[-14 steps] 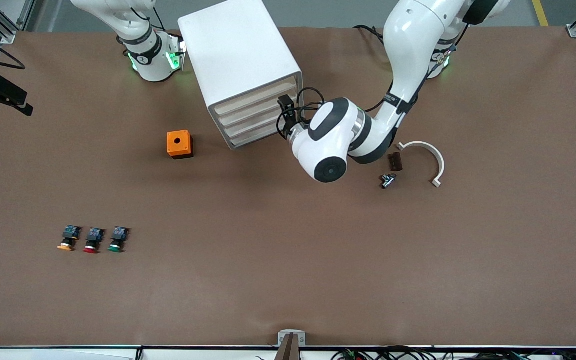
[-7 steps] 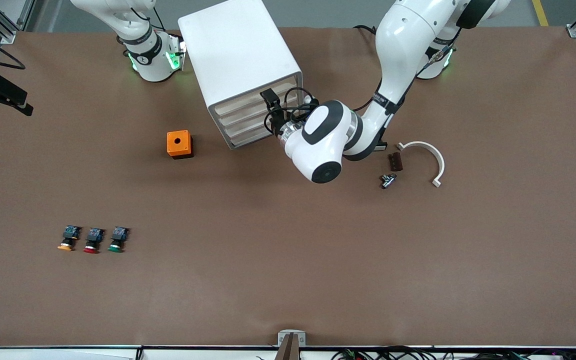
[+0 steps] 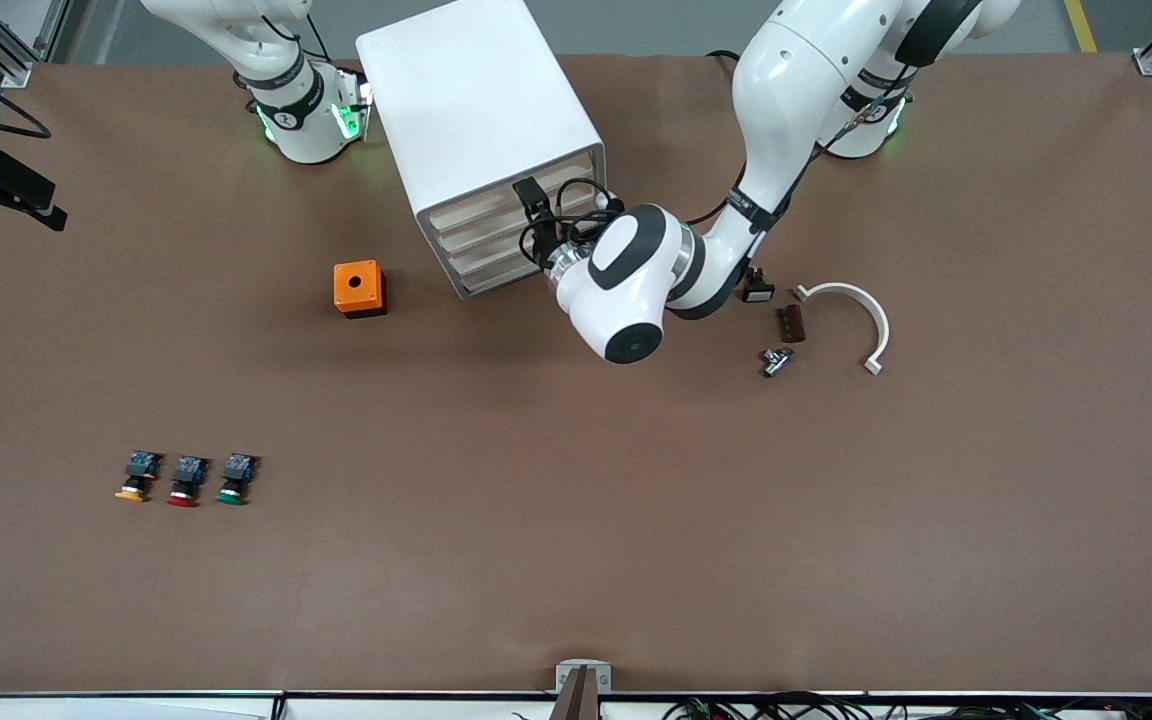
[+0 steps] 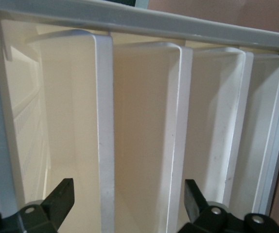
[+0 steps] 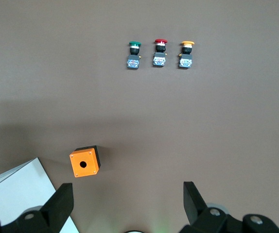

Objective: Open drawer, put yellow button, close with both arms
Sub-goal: 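Reach the left gripper to the cabinet drawer front and grip it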

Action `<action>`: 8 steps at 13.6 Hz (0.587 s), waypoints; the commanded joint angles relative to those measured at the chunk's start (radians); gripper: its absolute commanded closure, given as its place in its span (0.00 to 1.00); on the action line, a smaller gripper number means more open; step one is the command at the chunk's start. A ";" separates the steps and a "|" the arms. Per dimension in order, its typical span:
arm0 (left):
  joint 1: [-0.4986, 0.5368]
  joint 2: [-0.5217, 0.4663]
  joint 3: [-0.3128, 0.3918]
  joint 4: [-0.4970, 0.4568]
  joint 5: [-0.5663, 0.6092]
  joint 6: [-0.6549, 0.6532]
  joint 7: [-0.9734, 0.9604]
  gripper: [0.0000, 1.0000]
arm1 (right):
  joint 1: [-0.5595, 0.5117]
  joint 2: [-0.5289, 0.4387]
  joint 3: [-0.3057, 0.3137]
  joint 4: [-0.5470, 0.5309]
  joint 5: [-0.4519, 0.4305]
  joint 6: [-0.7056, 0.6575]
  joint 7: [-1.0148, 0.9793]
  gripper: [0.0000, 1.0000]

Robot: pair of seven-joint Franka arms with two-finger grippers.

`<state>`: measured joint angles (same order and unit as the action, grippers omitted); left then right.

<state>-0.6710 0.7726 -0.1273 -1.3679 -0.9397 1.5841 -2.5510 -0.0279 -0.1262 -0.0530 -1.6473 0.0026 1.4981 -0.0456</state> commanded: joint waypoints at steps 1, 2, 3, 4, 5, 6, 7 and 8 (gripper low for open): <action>-0.007 0.007 0.003 0.015 -0.022 0.004 -0.014 0.01 | -0.001 -0.016 -0.005 -0.016 0.008 -0.002 0.006 0.00; -0.007 0.007 0.003 0.016 -0.022 0.005 -0.014 0.02 | -0.001 -0.016 -0.004 -0.016 0.008 -0.002 0.006 0.00; -0.007 0.007 0.003 0.016 -0.022 0.004 -0.012 0.02 | -0.001 -0.016 -0.005 -0.016 0.008 -0.002 0.006 0.00; -0.007 0.007 0.003 0.016 -0.022 0.004 -0.008 0.06 | -0.001 -0.016 -0.005 -0.016 0.008 -0.002 0.006 0.00; -0.006 0.005 0.001 0.018 -0.022 0.004 0.000 0.16 | -0.001 -0.016 -0.005 -0.016 0.008 -0.001 0.006 0.00; -0.004 0.005 0.001 0.019 -0.022 0.004 0.008 0.27 | -0.001 -0.016 -0.004 -0.016 0.008 -0.002 0.006 0.00; -0.005 0.004 0.000 0.020 -0.024 0.004 0.011 0.34 | -0.001 -0.016 -0.005 -0.016 0.008 -0.002 0.006 0.00; -0.007 0.002 -0.002 0.020 -0.024 0.004 0.011 0.45 | -0.001 -0.016 -0.005 -0.016 0.008 -0.002 0.006 0.00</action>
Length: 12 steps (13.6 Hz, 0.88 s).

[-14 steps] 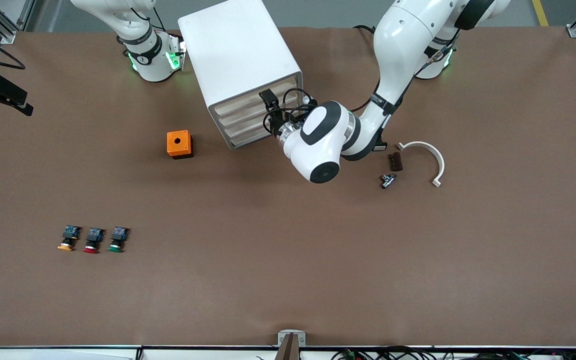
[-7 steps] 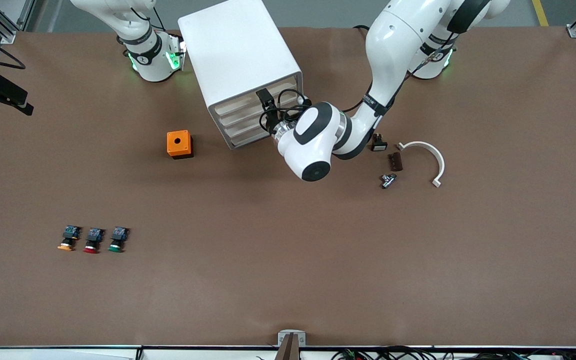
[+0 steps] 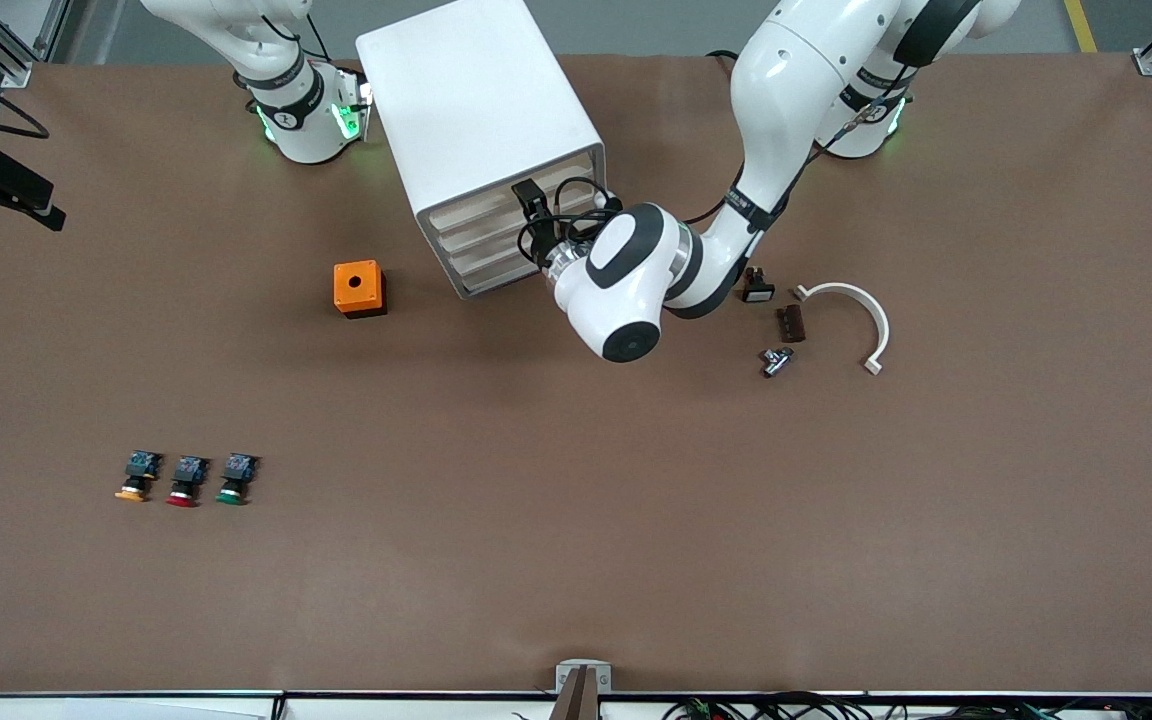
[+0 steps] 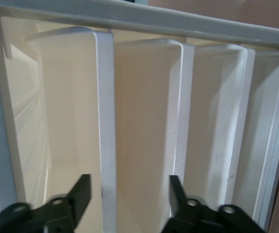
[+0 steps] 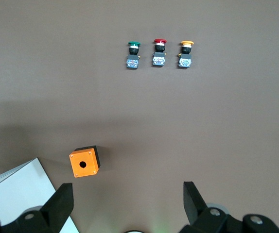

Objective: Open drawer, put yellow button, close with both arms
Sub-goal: 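Reach the left gripper to the cabinet drawer front and grip it, then pull the drawer open with the left gripper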

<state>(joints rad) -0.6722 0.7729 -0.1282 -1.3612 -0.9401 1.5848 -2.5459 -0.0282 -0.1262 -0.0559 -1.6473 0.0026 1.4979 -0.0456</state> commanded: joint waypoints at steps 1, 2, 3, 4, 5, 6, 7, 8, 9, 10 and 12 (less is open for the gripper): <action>-0.006 0.003 -0.002 0.011 -0.023 0.003 0.004 0.57 | -0.001 -0.016 -0.002 -0.016 0.008 -0.002 0.006 0.00; -0.006 0.002 -0.002 0.011 -0.022 0.003 0.006 0.72 | -0.001 -0.016 -0.002 -0.016 0.008 -0.002 0.006 0.00; -0.004 -0.003 -0.002 0.011 -0.022 0.003 0.006 0.85 | -0.001 -0.016 -0.002 -0.016 0.008 -0.002 0.006 0.00; 0.003 -0.003 -0.001 0.013 -0.022 0.003 0.006 0.93 | -0.002 -0.016 -0.002 -0.016 0.008 -0.002 0.006 0.00; 0.008 -0.004 0.002 0.016 -0.020 0.003 0.006 0.99 | -0.002 -0.016 -0.002 -0.016 0.008 -0.002 0.006 0.00; 0.010 -0.004 0.007 0.022 -0.020 0.003 0.010 1.00 | -0.002 -0.016 -0.002 -0.016 0.008 -0.002 0.006 0.00; 0.017 -0.004 0.010 0.034 -0.017 0.000 0.016 1.00 | -0.002 -0.016 -0.002 -0.016 0.008 -0.002 0.006 0.00; 0.032 -0.004 0.010 0.039 -0.017 0.000 0.019 1.00 | -0.002 -0.016 -0.002 -0.016 0.008 -0.001 0.006 0.00; 0.054 -0.006 0.010 0.046 -0.016 0.000 0.029 1.00 | -0.002 -0.016 -0.002 -0.016 0.008 -0.001 0.006 0.00; 0.075 -0.004 0.012 0.053 -0.014 0.000 0.038 1.00 | -0.002 -0.016 -0.002 -0.016 0.008 -0.001 0.006 0.00; 0.129 -0.003 0.013 0.069 -0.009 0.000 0.056 1.00 | -0.002 -0.015 -0.002 -0.011 0.008 0.008 0.006 0.00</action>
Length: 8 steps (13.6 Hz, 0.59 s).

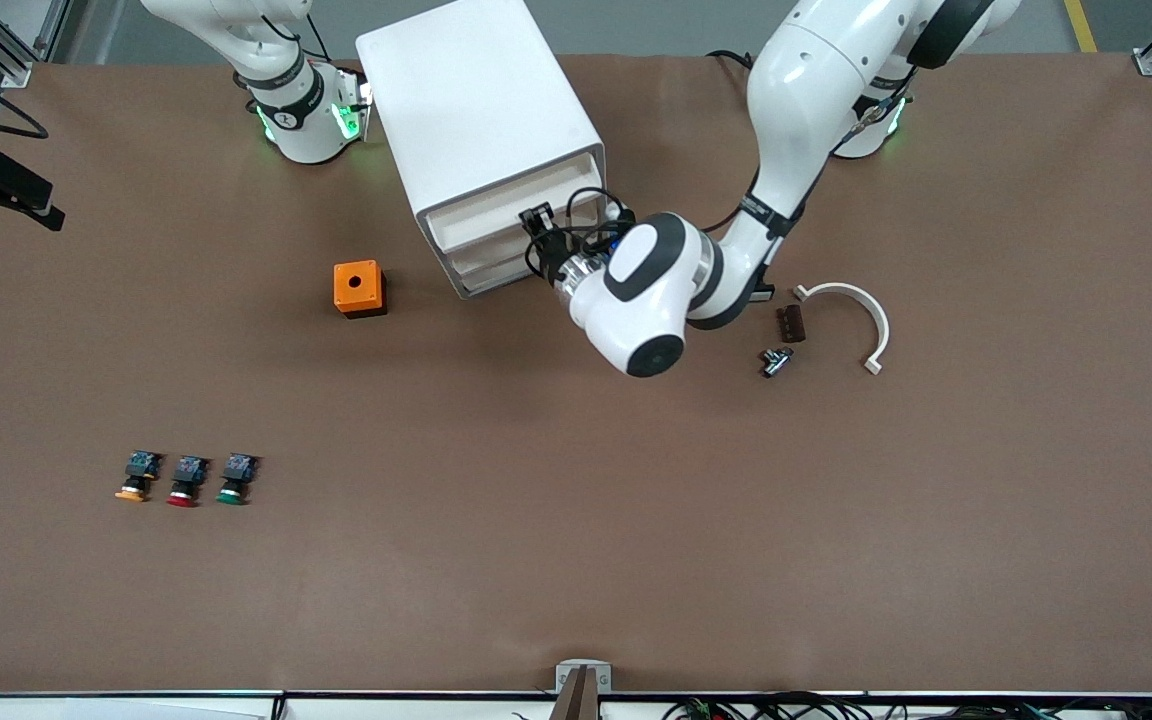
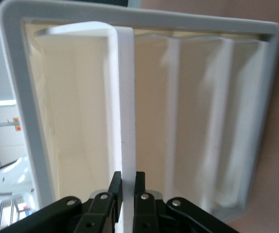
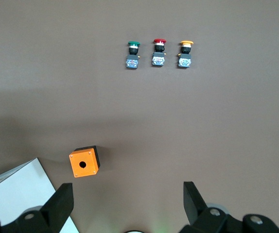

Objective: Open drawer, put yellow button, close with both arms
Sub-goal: 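Pull the drawer open with the left gripper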

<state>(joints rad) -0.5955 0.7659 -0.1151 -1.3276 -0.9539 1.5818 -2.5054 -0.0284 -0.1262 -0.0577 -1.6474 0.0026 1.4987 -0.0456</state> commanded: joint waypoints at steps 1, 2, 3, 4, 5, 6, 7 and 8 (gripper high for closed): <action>0.077 0.004 0.008 0.042 0.004 0.003 0.031 1.00 | -0.002 -0.010 -0.001 -0.002 0.008 0.009 0.006 0.00; 0.091 0.001 0.015 0.050 0.004 0.003 0.042 1.00 | -0.002 0.009 -0.001 0.018 0.007 -0.001 0.006 0.00; 0.094 0.000 0.038 0.056 0.006 0.003 0.057 0.99 | -0.002 0.020 -0.001 0.037 0.007 0.000 0.012 0.00; 0.092 0.000 0.067 0.056 0.006 0.003 0.083 0.99 | -0.004 0.037 -0.001 0.043 0.008 -0.002 0.013 0.00; 0.094 0.000 0.078 0.060 0.006 0.004 0.105 0.99 | 0.002 0.057 -0.001 0.046 -0.006 0.001 0.006 0.00; 0.100 0.000 0.089 0.071 0.004 0.006 0.123 0.98 | 0.001 0.072 -0.001 0.046 -0.012 0.012 0.006 0.00; 0.108 0.003 0.092 0.076 0.003 0.009 0.135 0.97 | 0.002 0.104 -0.001 0.054 -0.032 0.026 0.004 0.00; 0.112 0.003 0.095 0.076 0.003 0.032 0.157 0.91 | 0.005 0.118 -0.001 0.066 -0.068 0.041 0.004 0.00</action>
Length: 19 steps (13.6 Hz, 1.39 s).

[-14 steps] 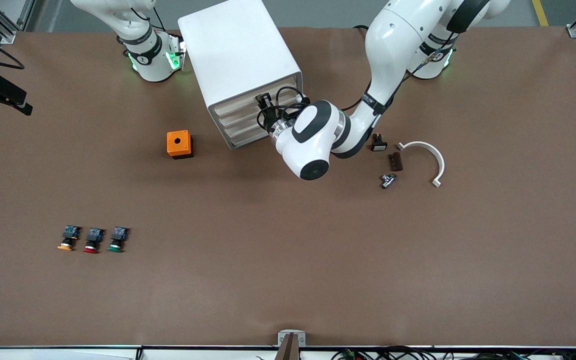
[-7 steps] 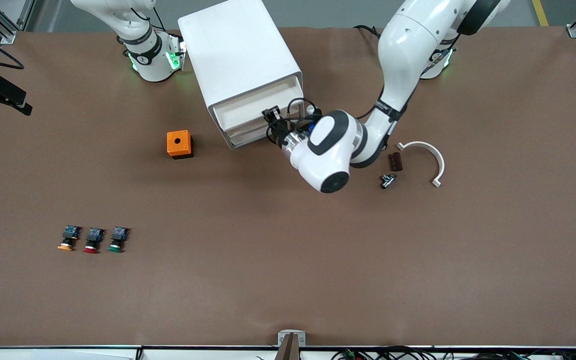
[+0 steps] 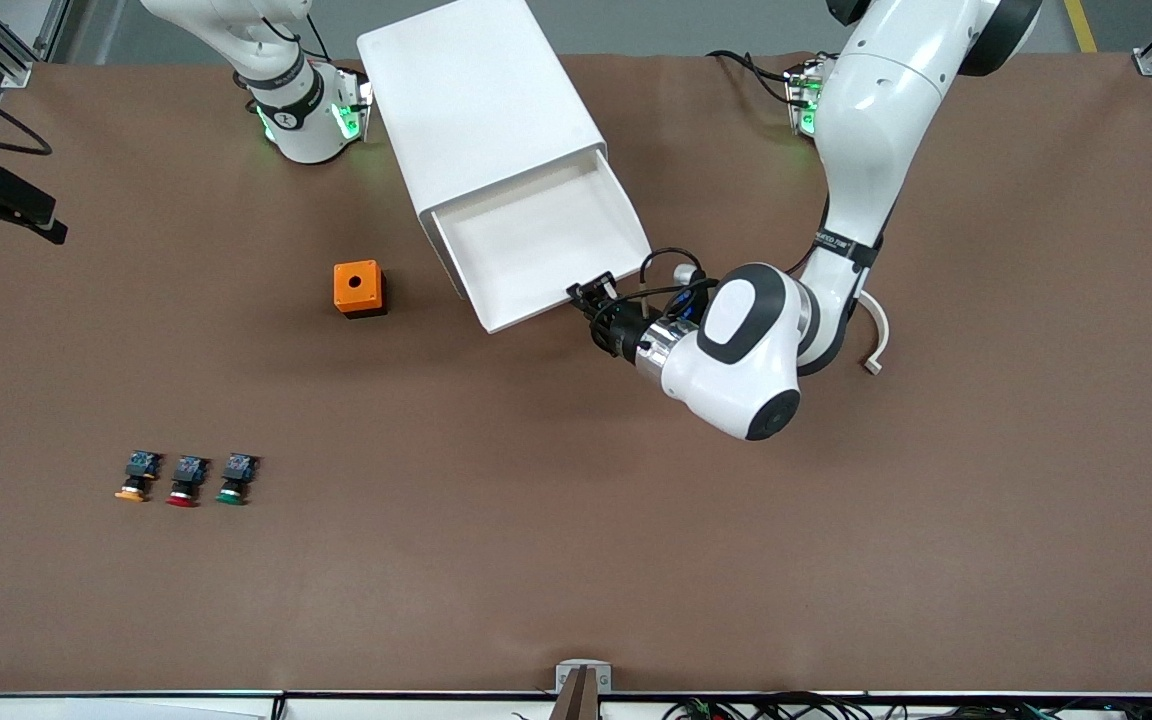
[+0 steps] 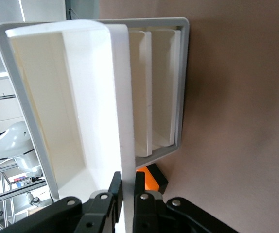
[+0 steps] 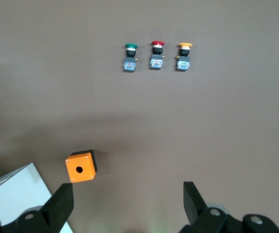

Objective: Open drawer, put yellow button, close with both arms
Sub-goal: 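Pull the drawer open with the left gripper, then move the right gripper over the yellow button while the left gripper withdraws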

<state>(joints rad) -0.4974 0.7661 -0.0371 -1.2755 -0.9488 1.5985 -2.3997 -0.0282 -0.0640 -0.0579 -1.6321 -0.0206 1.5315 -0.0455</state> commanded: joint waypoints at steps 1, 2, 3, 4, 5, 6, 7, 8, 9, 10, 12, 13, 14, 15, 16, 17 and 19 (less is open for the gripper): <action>0.014 0.002 0.019 0.024 -0.004 0.029 0.063 0.73 | 0.010 0.068 0.001 0.051 -0.080 0.030 0.004 0.00; 0.016 0.002 0.019 0.024 -0.004 0.034 0.065 0.31 | 0.010 0.070 0.003 0.051 -0.084 0.050 0.004 0.00; 0.028 0.001 0.019 0.024 -0.007 0.034 0.065 0.12 | 0.007 0.082 0.003 0.051 -0.081 0.065 0.006 0.00; 0.042 0.001 0.014 0.024 -0.008 0.034 0.065 0.01 | 0.004 0.105 0.003 0.052 -0.081 0.073 0.006 0.00; 0.045 -0.001 0.016 0.025 -0.007 0.034 0.082 0.01 | -0.002 0.151 0.001 0.052 -0.078 0.084 0.006 0.00; 0.062 -0.001 0.017 0.039 -0.007 0.034 0.109 0.01 | -0.009 0.214 -0.002 0.064 -0.075 0.104 0.006 0.00; 0.089 -0.002 0.022 0.050 -0.004 0.035 0.120 0.01 | -0.021 0.231 -0.002 0.081 -0.072 0.120 0.004 0.00; 0.109 -0.005 0.035 0.054 0.002 0.037 0.125 0.01 | -0.028 0.242 -0.002 0.080 -0.071 0.146 0.004 0.00; 0.115 -0.019 0.069 0.054 0.002 0.037 0.151 0.01 | -0.030 0.263 -0.002 0.065 -0.070 0.192 0.007 0.00; 0.115 -0.040 0.113 0.054 0.002 0.037 0.213 0.01 | -0.039 0.294 -0.002 0.032 -0.070 0.247 0.012 0.00; 0.119 -0.077 0.178 0.054 0.001 0.037 0.315 0.01 | -0.077 0.334 -0.002 -0.024 -0.065 0.394 0.019 0.00; 0.123 -0.096 0.201 0.054 0.002 0.037 0.374 0.01 | -0.097 0.364 0.000 -0.035 -0.046 0.432 0.019 0.00; 0.122 -0.112 0.239 0.053 0.002 0.037 0.434 0.01 | -0.114 0.398 -0.002 -0.038 -0.010 0.459 0.016 0.00; 0.120 -0.120 0.271 0.053 0.004 0.035 0.492 0.01 | -0.131 0.433 -0.002 -0.038 0.001 0.496 0.015 0.00; 0.120 -0.131 0.298 0.053 0.007 0.035 0.552 0.01 | -0.137 0.469 -0.002 -0.038 0.002 0.540 0.015 0.00; 0.123 -0.136 0.319 0.053 0.016 0.035 0.612 0.01 | -0.144 0.504 -0.002 -0.038 0.002 0.589 0.015 0.00; 0.125 -0.142 0.373 0.053 0.024 0.032 0.706 0.00 | -0.151 0.579 0.000 -0.035 0.008 0.682 0.021 0.00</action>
<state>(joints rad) -0.3645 0.6438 0.2932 -1.2051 -0.9451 1.6371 -1.7758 -0.1644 0.4571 -0.0739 -1.6825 -0.0292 2.1558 -0.0396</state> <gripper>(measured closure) 0.000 0.000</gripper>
